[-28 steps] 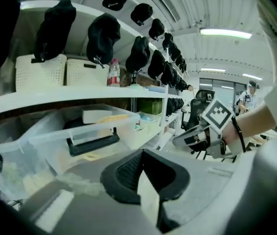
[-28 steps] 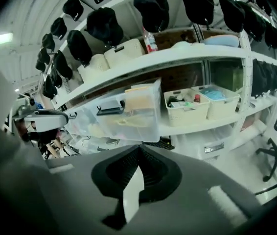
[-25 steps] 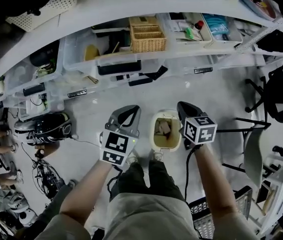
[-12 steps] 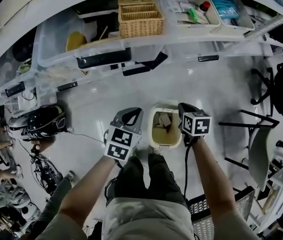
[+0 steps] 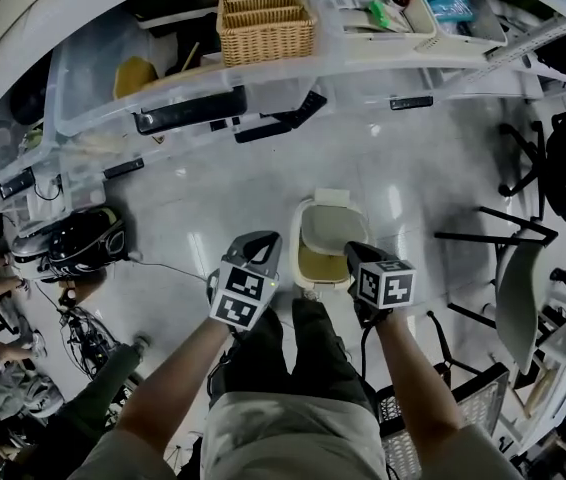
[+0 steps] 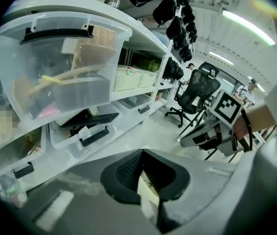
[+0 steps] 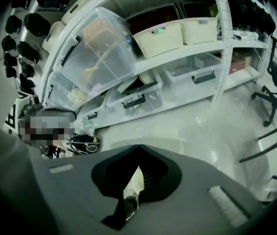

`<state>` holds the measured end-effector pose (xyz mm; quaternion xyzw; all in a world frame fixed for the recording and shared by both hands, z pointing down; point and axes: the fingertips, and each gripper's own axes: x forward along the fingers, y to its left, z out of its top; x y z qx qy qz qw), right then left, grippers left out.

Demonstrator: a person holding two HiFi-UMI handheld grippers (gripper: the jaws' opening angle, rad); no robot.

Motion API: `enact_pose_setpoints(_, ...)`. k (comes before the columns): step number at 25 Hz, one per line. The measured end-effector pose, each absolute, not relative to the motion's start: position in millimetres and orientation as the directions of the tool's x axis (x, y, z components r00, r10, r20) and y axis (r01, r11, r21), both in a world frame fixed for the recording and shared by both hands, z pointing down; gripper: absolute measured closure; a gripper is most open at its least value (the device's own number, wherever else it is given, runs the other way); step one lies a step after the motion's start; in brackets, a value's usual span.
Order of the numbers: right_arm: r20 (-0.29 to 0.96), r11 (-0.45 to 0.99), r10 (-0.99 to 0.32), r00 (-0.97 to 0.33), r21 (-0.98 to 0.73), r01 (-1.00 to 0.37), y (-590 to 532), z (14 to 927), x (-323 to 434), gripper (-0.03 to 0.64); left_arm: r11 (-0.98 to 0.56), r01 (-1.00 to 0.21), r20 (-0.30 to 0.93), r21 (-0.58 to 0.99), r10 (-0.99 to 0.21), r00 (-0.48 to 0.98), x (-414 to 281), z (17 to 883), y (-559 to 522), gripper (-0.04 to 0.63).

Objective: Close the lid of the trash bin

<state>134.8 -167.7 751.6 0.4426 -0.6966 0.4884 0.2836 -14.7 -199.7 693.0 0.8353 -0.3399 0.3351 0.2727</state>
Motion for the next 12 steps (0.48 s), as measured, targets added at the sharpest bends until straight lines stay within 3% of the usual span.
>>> enact_pose_setpoints(8, 0.886, 0.054, -0.095, -0.454, -0.451, -0.891, -73, 844, 126, 0.614, -0.640, -0.713, 0.796, 0.285, -0.257, 0.549, -6, 751, -143, 0.594)
enact_pose_setpoints(12, 0.885, -0.017, -0.048, -0.463, -0.465, -0.885, -43, 891, 122, 0.614, -0.624, -0.716, 0.813, 0.314, -0.213, 0.542, -8, 782, -120, 0.594)
